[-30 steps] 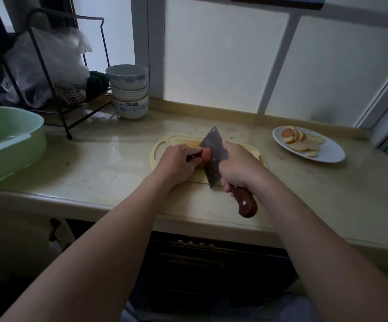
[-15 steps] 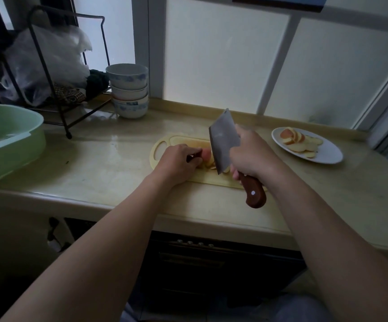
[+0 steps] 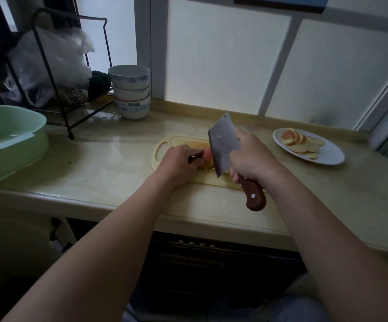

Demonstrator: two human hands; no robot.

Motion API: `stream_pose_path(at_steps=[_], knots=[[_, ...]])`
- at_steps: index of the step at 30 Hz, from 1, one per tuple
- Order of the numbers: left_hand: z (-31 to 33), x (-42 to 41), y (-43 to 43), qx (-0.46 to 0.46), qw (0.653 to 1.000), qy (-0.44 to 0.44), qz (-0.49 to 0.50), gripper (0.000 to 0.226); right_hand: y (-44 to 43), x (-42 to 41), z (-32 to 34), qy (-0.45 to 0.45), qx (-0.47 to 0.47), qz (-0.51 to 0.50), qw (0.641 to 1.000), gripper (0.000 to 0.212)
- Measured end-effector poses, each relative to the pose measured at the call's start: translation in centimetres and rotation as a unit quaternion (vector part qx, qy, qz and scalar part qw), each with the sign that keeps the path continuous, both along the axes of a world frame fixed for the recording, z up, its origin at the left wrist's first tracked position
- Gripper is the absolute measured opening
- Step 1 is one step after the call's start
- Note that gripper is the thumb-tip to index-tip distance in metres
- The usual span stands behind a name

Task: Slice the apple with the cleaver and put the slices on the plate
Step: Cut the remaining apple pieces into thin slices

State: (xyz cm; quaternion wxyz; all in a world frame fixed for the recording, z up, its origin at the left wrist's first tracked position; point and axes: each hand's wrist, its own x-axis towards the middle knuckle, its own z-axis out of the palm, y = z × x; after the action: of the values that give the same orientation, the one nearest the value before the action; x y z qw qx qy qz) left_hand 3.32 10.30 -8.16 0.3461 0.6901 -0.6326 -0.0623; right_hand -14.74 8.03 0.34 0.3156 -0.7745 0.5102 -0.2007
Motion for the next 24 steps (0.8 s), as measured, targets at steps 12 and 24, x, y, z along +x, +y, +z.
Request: stream_pose_path(at_steps=[12,24], knots=[[-0.2,0.1,-0.2,0.003,1.000,0.004,0.003,0.030,1.1,-0.4,0.4,0.014,0.015,-0.004,1.000,0.092],[-0.2,0.0,-0.2,0.000,1.000,0.005,0.003,0.030,3.4,-2.2,0.7,0.038,0.035,0.013,0.999,0.093]])
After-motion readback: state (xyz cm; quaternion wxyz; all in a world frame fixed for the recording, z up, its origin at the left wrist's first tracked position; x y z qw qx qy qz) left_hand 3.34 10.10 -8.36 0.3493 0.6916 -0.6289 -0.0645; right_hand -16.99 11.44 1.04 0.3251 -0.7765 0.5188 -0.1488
